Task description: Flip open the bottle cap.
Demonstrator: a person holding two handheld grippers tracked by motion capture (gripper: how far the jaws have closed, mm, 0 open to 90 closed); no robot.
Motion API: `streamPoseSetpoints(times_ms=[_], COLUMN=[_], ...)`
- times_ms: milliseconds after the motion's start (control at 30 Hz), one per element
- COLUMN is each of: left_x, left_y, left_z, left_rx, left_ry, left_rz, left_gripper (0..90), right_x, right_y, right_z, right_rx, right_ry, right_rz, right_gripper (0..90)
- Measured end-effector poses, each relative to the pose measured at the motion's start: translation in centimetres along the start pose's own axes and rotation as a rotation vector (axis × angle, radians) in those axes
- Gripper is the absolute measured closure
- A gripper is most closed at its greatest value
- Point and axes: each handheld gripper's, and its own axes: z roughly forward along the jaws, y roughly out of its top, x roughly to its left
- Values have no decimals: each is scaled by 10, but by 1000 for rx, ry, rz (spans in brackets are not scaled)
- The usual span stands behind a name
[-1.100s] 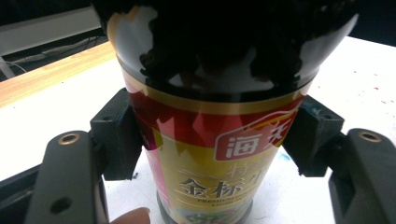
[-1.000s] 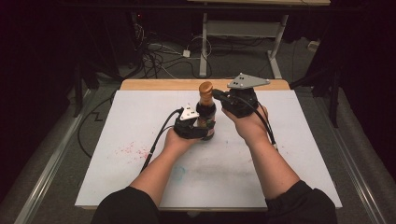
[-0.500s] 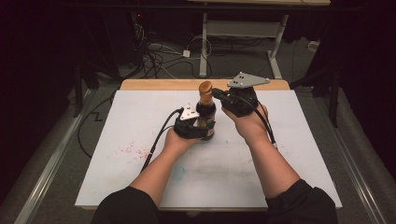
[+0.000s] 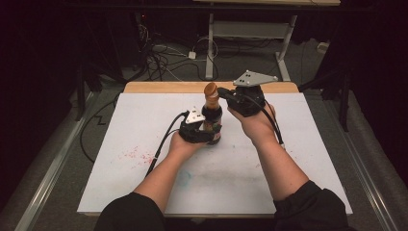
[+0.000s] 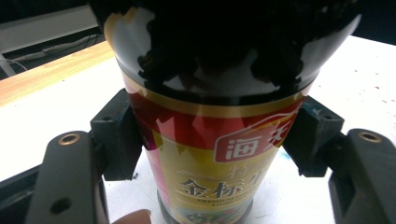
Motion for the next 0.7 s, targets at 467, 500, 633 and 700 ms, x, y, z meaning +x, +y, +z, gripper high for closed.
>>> streamPoseSetpoints(times_ms=[467,500,633,700], left_x=[0,0,0,0], left_y=[-1,-1,0,-1], left_z=[0,0,0,0], left_rx=[5,5,6,4], left_ry=[-1,-1,-2,-1], left_rz=[18,18,14,12], left_gripper=[289,289,288,288], right_x=[12,15,23,22], right_y=[13,14,18,18], right_z=[5,7,11,10], right_rx=[-20,-21,-25,-31], right_ry=[35,41,56,56], right_rz=[-22,-30,-45,-40], right_gripper=[900,900,900,900])
